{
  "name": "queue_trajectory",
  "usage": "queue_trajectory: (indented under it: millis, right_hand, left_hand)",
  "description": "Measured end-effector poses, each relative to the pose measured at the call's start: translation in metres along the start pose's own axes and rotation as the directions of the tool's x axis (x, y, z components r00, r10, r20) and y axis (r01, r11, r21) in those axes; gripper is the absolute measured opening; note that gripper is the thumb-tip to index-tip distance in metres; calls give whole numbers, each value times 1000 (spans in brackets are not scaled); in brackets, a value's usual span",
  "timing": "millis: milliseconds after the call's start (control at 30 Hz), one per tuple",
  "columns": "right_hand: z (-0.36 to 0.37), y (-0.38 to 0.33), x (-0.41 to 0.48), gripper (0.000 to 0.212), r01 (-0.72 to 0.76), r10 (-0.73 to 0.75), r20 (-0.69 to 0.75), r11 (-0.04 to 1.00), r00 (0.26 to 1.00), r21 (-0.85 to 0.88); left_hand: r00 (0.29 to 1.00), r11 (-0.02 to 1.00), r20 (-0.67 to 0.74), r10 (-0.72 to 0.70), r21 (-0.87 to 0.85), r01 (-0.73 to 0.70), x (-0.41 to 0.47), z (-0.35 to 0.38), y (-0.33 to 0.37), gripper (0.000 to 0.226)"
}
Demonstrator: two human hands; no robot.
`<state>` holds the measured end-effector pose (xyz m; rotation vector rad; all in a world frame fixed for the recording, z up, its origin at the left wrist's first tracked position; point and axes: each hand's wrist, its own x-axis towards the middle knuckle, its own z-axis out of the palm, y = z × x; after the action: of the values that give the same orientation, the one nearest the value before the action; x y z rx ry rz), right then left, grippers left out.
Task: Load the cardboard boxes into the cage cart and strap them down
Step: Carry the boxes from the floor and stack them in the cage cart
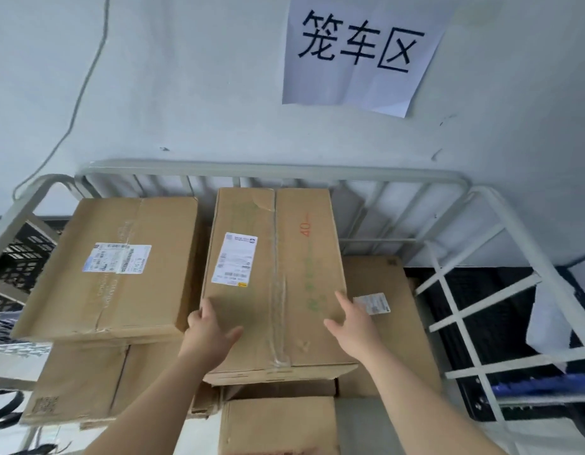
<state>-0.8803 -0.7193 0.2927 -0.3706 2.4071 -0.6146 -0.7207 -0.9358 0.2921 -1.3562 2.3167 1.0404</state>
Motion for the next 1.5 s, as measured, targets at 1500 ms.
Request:
queue_trajectory:
  millis: [1500]
  right_hand:
    - [-116,347,157,68,-125,161,-202,976,966,178]
  left_hand:
    - [993,998,110,49,44,-54,39,340,220,95]
